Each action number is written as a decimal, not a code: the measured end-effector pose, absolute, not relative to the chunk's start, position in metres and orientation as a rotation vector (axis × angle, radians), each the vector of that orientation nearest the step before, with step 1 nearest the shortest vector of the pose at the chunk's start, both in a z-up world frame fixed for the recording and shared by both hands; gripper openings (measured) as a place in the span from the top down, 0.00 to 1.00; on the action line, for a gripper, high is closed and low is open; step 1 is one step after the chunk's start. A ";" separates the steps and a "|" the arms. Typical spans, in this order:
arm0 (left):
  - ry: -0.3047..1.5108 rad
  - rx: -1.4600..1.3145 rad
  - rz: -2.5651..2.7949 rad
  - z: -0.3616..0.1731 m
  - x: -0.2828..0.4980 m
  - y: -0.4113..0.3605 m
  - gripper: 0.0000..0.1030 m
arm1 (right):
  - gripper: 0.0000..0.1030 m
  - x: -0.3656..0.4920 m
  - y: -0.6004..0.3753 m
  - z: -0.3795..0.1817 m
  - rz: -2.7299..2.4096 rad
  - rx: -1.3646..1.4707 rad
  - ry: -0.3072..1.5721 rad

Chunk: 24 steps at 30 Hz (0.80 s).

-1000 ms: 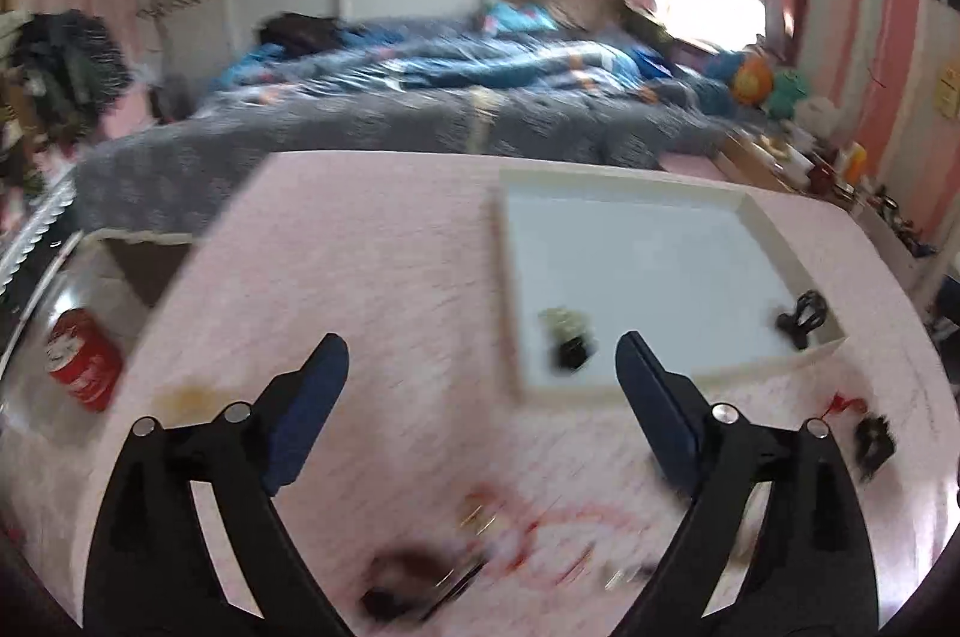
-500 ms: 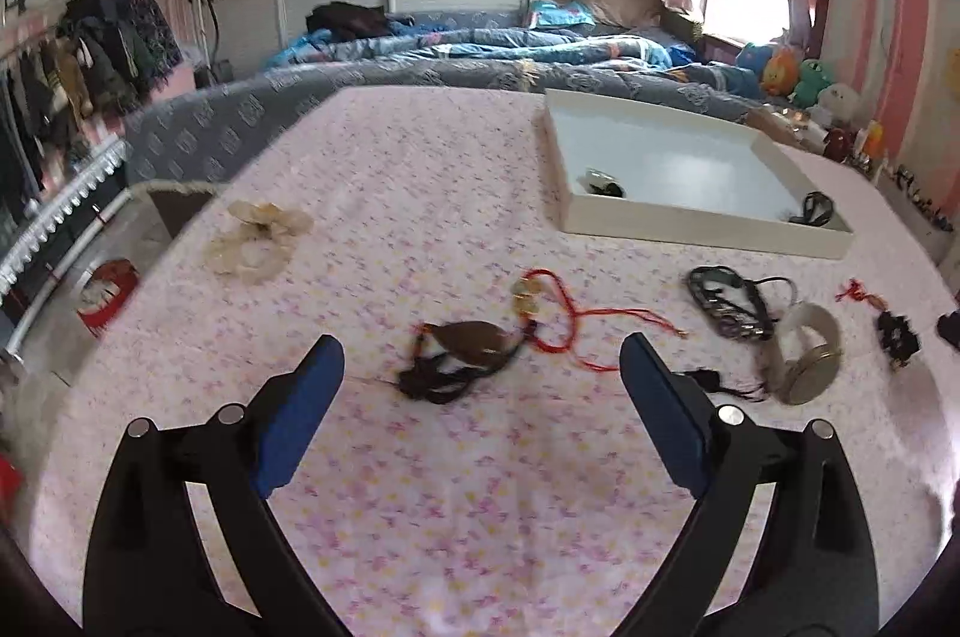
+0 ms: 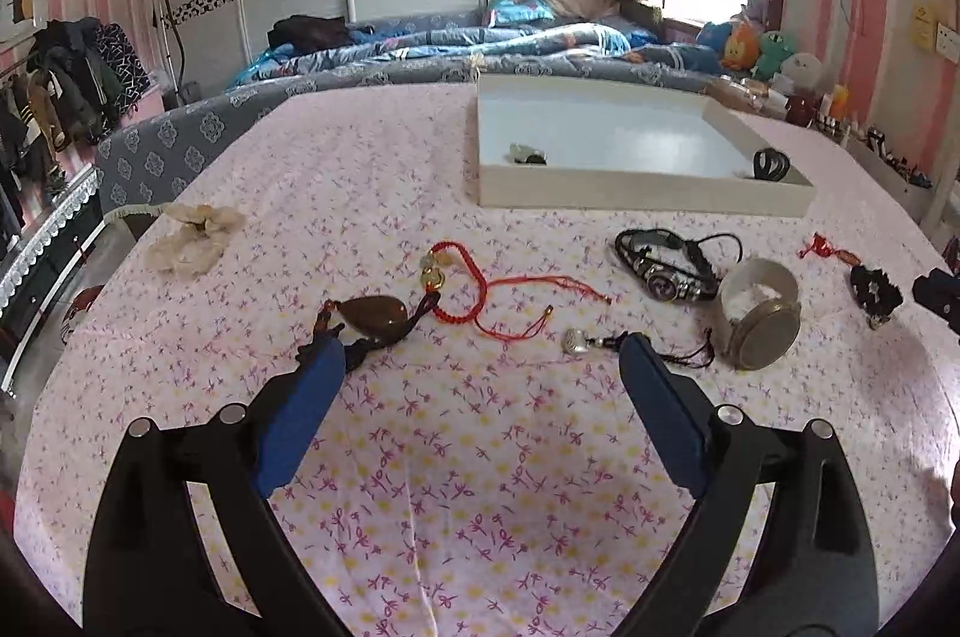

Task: Organize jewelry
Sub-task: 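Withdraw both tools from the tray back over the jewelry, then grasp the white-strap watch with the right tool while the left tool approaches the black leather bracelet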

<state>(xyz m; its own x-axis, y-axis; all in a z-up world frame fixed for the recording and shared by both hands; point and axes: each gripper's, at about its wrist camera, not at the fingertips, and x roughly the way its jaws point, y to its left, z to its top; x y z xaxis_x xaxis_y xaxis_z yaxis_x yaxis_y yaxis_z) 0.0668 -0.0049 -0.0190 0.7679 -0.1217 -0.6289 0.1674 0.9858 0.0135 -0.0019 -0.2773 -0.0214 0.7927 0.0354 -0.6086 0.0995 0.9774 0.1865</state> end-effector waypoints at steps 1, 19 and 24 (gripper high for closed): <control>0.676 0.072 -0.157 -0.019 0.068 -0.006 0.11 | 0.37 0.000 -0.274 -0.021 -0.027 0.215 0.655; 0.664 0.042 -0.128 -0.007 0.102 0.019 0.11 | 0.58 0.088 -0.199 -0.018 0.127 0.261 0.796; 0.669 0.037 -0.148 -0.011 0.103 0.019 0.11 | 0.60 0.104 -0.181 -0.033 0.152 0.235 0.888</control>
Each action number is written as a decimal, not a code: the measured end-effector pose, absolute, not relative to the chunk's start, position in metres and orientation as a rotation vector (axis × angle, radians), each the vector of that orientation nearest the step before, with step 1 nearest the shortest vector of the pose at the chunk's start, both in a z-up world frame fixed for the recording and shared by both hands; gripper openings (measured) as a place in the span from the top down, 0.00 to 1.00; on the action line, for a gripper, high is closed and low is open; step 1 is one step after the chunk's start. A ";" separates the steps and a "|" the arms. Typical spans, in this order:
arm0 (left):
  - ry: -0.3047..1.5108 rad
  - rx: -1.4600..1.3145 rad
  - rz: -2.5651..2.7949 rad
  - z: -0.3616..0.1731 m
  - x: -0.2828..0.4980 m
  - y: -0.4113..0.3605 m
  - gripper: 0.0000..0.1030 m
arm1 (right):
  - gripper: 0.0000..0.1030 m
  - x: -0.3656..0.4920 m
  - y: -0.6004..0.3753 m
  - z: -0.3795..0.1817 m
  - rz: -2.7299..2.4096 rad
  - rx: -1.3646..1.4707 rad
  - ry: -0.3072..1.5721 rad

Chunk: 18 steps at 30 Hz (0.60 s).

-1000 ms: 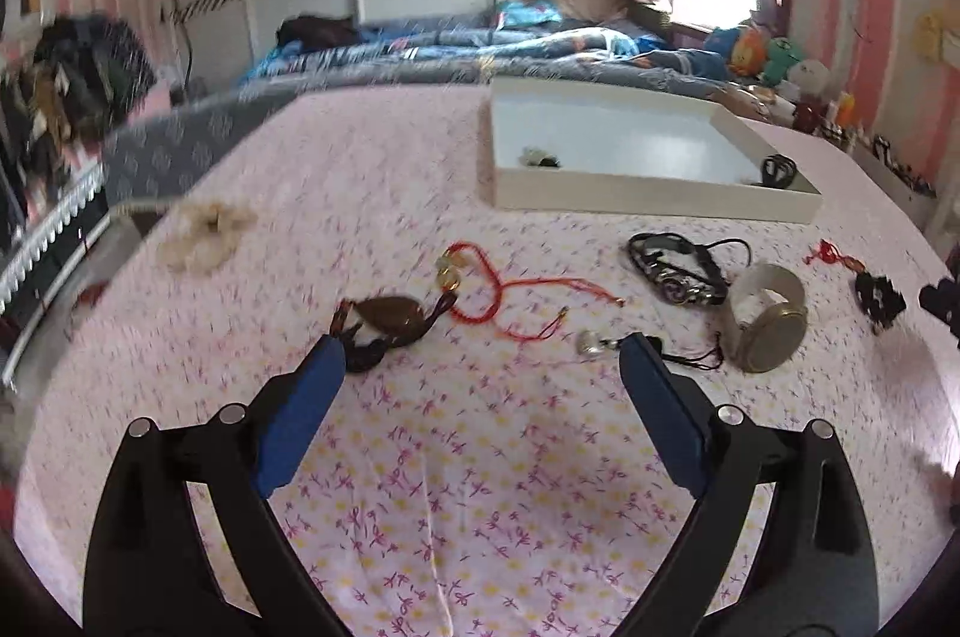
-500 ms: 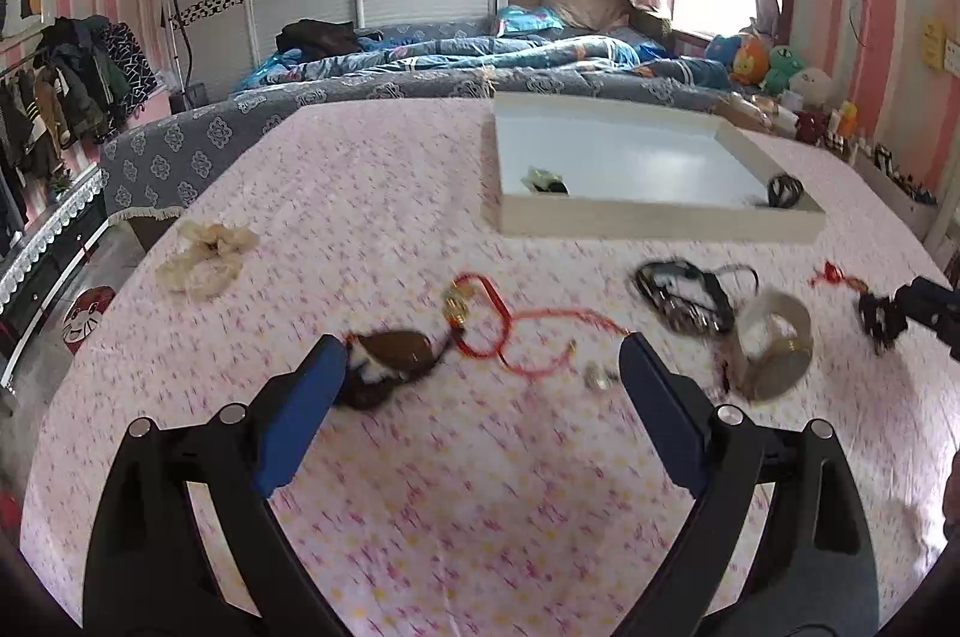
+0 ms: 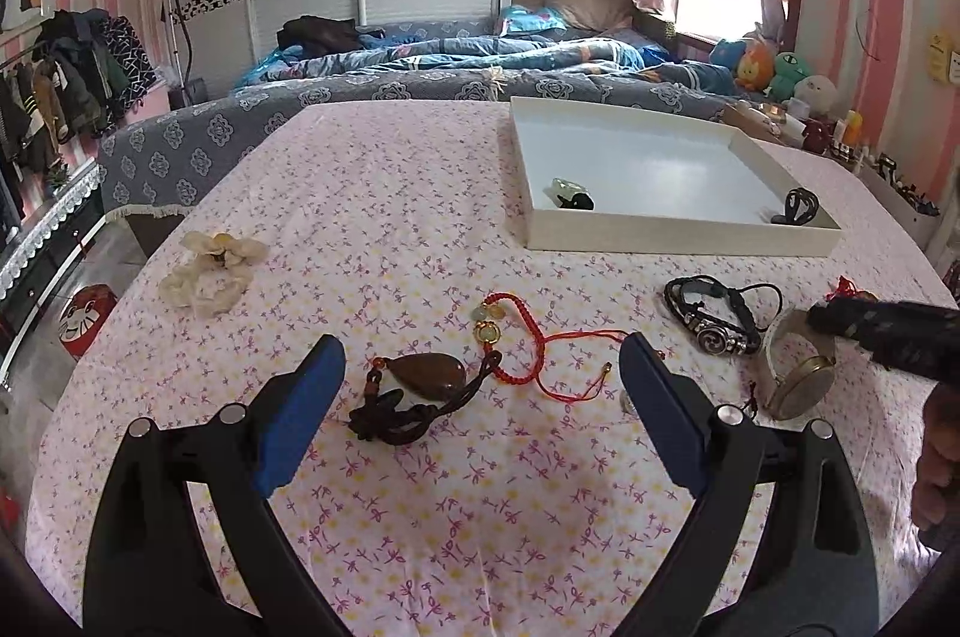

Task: Organize jewelry
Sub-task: 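Grasp the white-strap watch with the right tool while the left tool approaches the black leather bracelet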

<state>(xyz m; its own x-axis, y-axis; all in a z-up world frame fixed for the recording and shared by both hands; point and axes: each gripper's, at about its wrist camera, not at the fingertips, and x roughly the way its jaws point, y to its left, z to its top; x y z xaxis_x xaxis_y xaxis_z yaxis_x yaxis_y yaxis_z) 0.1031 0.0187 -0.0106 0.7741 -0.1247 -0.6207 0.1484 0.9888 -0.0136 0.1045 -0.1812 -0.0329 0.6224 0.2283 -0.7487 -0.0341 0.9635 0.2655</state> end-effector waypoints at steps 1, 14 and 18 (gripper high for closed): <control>0.675 0.032 -0.155 -0.012 0.104 0.018 0.11 | 0.70 0.106 -0.179 -0.037 0.151 0.228 0.906; 0.725 0.035 -0.249 -0.016 0.114 -0.014 0.17 | 0.97 0.091 -0.209 -0.037 0.138 0.301 0.881; 0.729 0.069 -0.272 -0.015 0.117 -0.040 0.17 | 0.97 0.089 -0.223 -0.038 0.119 0.304 0.869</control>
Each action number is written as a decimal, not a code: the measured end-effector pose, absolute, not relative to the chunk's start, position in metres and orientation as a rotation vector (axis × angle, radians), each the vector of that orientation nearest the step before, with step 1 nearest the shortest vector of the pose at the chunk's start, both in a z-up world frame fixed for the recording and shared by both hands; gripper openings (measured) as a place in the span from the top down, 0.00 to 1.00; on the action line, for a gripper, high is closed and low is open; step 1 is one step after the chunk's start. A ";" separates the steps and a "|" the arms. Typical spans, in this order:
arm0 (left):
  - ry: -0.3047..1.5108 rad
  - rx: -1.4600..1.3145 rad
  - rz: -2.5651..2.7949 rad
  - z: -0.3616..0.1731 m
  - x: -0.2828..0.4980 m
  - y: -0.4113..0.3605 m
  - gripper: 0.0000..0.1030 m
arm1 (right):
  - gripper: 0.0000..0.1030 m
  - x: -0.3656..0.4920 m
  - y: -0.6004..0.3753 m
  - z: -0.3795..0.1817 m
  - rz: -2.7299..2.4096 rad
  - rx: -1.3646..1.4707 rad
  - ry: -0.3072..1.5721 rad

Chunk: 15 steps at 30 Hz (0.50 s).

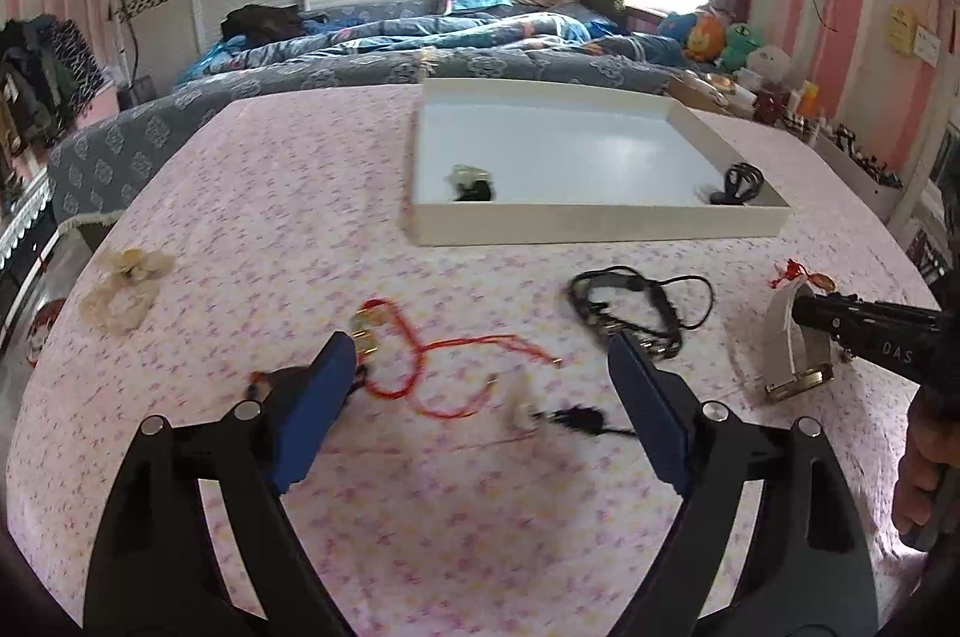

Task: Organize jewelry
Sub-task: 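Grasp the white-strap watch with the right tool while the left tool approaches the black leather bracelet, then grasp the black leather charm bracelet with the left tool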

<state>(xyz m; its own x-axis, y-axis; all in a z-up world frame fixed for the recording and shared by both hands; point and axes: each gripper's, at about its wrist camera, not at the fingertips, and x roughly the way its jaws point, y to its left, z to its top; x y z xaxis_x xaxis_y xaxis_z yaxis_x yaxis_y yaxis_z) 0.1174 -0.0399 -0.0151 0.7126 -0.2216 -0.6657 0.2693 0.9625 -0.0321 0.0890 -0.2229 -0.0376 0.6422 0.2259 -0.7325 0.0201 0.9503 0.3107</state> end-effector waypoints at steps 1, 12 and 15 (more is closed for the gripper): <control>0.734 0.069 -0.274 -0.015 0.119 -0.044 0.19 | 0.97 0.088 -0.226 -0.038 0.114 0.302 0.865; 0.815 0.086 -0.339 -0.028 0.141 -0.117 0.26 | 0.97 0.083 -0.260 -0.040 0.098 0.319 0.846; 0.857 0.108 -0.320 -0.039 0.152 -0.130 0.35 | 0.97 0.084 -0.262 -0.043 0.102 0.324 0.848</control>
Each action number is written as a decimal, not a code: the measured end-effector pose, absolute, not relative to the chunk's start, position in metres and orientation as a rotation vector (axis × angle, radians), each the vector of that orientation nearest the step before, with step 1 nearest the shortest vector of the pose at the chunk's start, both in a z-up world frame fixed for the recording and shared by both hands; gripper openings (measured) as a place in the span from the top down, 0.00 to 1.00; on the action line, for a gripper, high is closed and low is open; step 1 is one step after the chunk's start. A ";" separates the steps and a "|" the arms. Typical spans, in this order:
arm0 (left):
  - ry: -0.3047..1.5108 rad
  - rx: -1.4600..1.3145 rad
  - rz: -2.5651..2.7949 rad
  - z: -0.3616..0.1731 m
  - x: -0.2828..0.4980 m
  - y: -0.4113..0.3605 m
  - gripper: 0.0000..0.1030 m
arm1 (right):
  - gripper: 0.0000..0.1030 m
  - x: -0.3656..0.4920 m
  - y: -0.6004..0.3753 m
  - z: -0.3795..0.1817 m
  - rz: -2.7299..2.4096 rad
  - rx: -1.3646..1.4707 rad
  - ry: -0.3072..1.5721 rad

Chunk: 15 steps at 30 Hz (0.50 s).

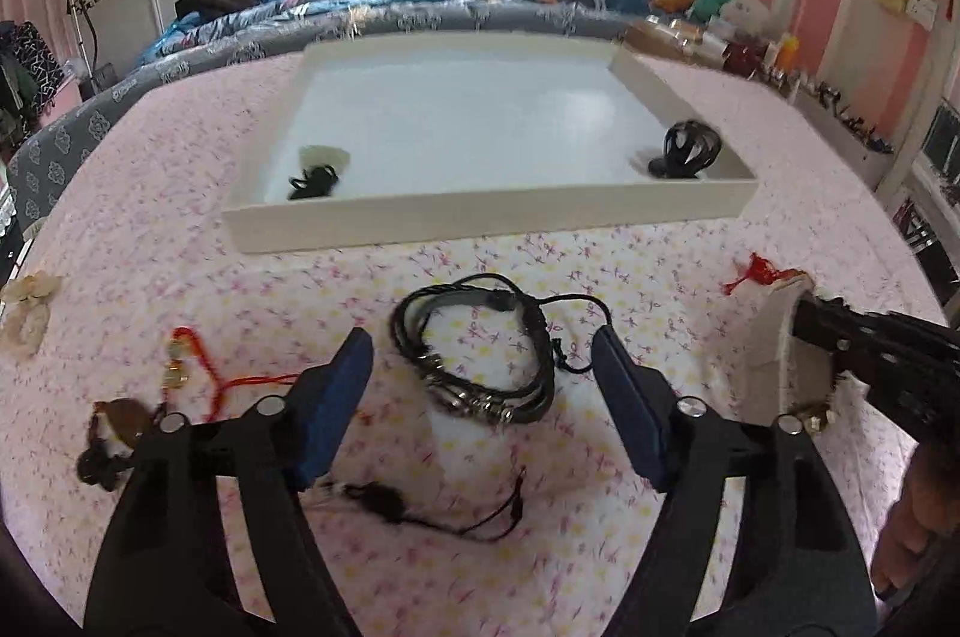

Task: Organize jewelry
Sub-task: 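Grasp the black leather charm bracelet with the left tool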

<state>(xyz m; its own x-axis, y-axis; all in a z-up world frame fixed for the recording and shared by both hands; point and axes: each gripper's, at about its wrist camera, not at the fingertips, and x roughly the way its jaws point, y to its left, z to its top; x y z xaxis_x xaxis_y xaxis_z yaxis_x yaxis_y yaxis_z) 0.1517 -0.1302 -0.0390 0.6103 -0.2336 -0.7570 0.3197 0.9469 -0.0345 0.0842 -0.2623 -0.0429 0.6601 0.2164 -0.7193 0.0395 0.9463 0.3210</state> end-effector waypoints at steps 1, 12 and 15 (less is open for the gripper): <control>0.879 0.119 -0.313 -0.044 0.156 -0.135 0.47 | 0.97 0.083 -0.263 -0.043 0.103 0.328 0.849; 0.869 0.102 -0.319 -0.044 0.157 -0.135 0.75 | 0.97 0.085 -0.264 -0.044 0.117 0.349 0.837; 0.827 0.093 -0.318 -0.028 0.151 -0.127 0.76 | 0.97 0.084 -0.265 -0.036 0.129 0.357 0.816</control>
